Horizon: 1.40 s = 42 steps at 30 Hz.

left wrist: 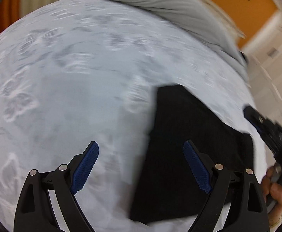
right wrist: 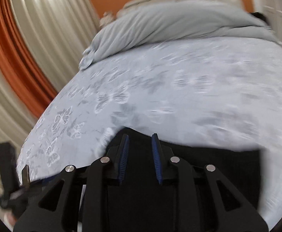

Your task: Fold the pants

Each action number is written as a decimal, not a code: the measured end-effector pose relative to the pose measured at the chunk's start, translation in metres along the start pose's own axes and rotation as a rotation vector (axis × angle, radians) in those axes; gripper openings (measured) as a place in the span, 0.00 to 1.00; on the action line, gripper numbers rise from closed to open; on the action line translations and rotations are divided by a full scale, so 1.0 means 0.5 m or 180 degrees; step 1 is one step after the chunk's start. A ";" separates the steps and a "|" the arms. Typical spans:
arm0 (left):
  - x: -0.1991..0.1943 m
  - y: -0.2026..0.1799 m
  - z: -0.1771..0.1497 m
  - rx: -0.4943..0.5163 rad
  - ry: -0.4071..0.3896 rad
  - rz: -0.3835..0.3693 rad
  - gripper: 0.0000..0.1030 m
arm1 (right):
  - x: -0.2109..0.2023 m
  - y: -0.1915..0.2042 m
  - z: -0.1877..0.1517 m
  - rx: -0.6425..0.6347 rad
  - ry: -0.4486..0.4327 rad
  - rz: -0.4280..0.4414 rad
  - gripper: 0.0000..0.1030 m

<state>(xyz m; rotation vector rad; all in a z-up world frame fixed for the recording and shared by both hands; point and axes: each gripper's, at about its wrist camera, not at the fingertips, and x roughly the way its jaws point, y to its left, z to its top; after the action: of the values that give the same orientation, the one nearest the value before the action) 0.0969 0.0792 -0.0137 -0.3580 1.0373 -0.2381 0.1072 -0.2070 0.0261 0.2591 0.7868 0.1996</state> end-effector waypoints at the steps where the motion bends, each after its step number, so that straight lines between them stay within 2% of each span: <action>1: -0.001 -0.020 -0.012 0.0126 0.0008 -0.0116 0.84 | -0.034 -0.035 -0.031 0.0059 0.0047 -0.0066 0.25; 2: 0.001 -0.048 -0.033 0.0299 0.0051 -0.0239 0.84 | -0.045 -0.064 -0.062 0.0117 0.0167 -0.0117 0.25; 3: 0.010 -0.066 -0.049 0.0401 0.0110 -0.0291 0.84 | -0.044 -0.108 -0.109 0.0206 0.0439 -0.0253 0.25; 4: 0.028 -0.084 -0.071 0.0518 0.0233 -0.0294 0.84 | -0.031 -0.125 -0.135 0.0237 0.0643 -0.0398 0.21; 5: 0.053 -0.093 -0.093 0.0619 0.0407 -0.0185 0.84 | -0.008 -0.153 -0.171 0.0247 0.0862 -0.0565 0.20; 6: 0.081 -0.097 -0.115 0.0729 0.0573 0.0026 0.84 | -0.001 -0.183 -0.201 0.0245 0.0978 -0.0642 0.20; 7: 0.099 -0.100 -0.134 0.0866 0.0621 0.0188 0.84 | -0.018 -0.192 -0.202 0.0290 0.0909 -0.0567 0.20; 8: 0.098 -0.109 -0.149 0.1029 0.0525 0.0272 0.84 | -0.049 -0.196 -0.192 0.0346 0.0846 -0.0587 0.20; 9: 0.086 -0.123 -0.158 0.1166 0.0401 0.0406 0.84 | -0.089 -0.193 -0.183 0.0344 0.0640 -0.0625 0.22; 10: 0.076 -0.126 -0.158 0.1162 0.0371 0.0421 0.84 | -0.114 -0.186 -0.182 0.0347 0.0473 -0.0576 0.25; 11: 0.062 -0.126 -0.154 0.1095 0.0318 0.0333 0.84 | -0.128 -0.183 -0.183 0.0351 0.0396 -0.0475 0.25; 12: 0.044 -0.120 -0.146 0.0971 0.0212 0.0131 0.85 | -0.125 -0.183 -0.191 0.0334 0.0448 -0.0354 0.25; 13: 0.041 -0.112 -0.138 0.0903 0.0164 0.0096 0.85 | -0.102 -0.186 -0.204 0.0318 0.0563 -0.0412 0.25; 14: 0.053 -0.102 -0.131 0.0889 0.0199 0.0231 0.89 | -0.068 -0.199 -0.225 0.0305 0.0831 -0.0519 0.25; 15: 0.090 -0.081 -0.125 0.0864 0.0369 0.0510 0.91 | -0.041 -0.209 -0.240 0.0327 0.1038 -0.0564 0.26; 16: 0.120 -0.054 -0.121 0.0704 0.0561 0.0514 0.93 | -0.048 -0.226 -0.244 0.0514 0.1004 -0.0523 0.31; 18: 0.105 -0.035 -0.105 0.0429 0.0449 0.0345 0.91 | -0.099 -0.222 -0.215 0.0661 0.0759 -0.0482 0.32; 19: 0.093 -0.033 -0.096 0.0362 0.0447 0.0309 0.91 | -0.144 -0.200 -0.193 0.0623 0.0429 -0.0425 0.32; 20: 0.077 -0.027 -0.087 0.0287 0.0391 0.0236 0.91 | -0.171 -0.169 -0.172 0.0536 0.0234 -0.0284 0.32; 22: 0.038 0.001 -0.061 -0.0008 0.0131 0.0177 0.91 | -0.173 -0.104 -0.139 0.0364 0.0172 0.0028 0.32; 23: 0.024 0.018 -0.046 -0.0138 0.0018 0.0210 0.91 | -0.156 -0.061 -0.121 0.0252 0.0207 0.0157 0.32; 26: -0.020 0.092 -0.005 -0.0670 -0.0359 0.0522 0.91 | -0.041 0.098 -0.074 -0.0238 0.0439 0.0494 0.32; 29: -0.034 0.144 0.010 -0.1036 -0.0434 0.0600 0.91 | 0.087 0.200 -0.054 -0.0528 0.0560 0.0572 0.30; 31: -0.022 0.170 0.028 -0.1196 -0.0382 0.0581 0.91 | 0.225 0.220 -0.050 -0.0429 0.0688 0.0470 0.28; 33: -0.011 0.178 0.032 -0.1233 -0.0321 0.0571 0.91 | 0.371 0.212 -0.073 -0.0335 0.1031 0.0115 0.26; 34: -0.008 0.174 0.037 -0.1199 -0.0279 0.0554 0.91 | 0.368 0.219 -0.074 -0.0361 0.0839 0.0118 0.26; 36: 0.009 0.160 0.041 -0.1064 -0.0162 0.0476 0.91 | 0.337 0.244 -0.053 -0.0363 0.0894 0.0246 0.28; 38: 0.008 0.138 0.032 -0.0911 -0.0112 0.0367 0.91 | 0.273 0.232 -0.039 -0.0234 0.0707 0.0505 0.28; 39: 0.009 0.131 0.033 -0.0842 -0.0099 0.0328 0.91 | 0.234 0.219 -0.035 -0.0239 0.0575 0.0467 0.26; 40: 0.010 0.120 0.030 -0.0751 -0.0090 0.0273 0.91 | 0.195 0.185 -0.036 -0.0231 0.0448 0.0288 0.26; 42: 0.004 0.082 0.009 -0.0510 -0.0060 0.0117 0.91 | 0.154 0.101 -0.041 -0.0067 0.0390 0.0108 0.26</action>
<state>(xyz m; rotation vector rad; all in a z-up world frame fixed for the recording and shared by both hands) 0.1027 0.1167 -0.0298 -0.4845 1.0461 -0.1187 0.1417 -0.1349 -0.0241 0.2421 0.9017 0.2573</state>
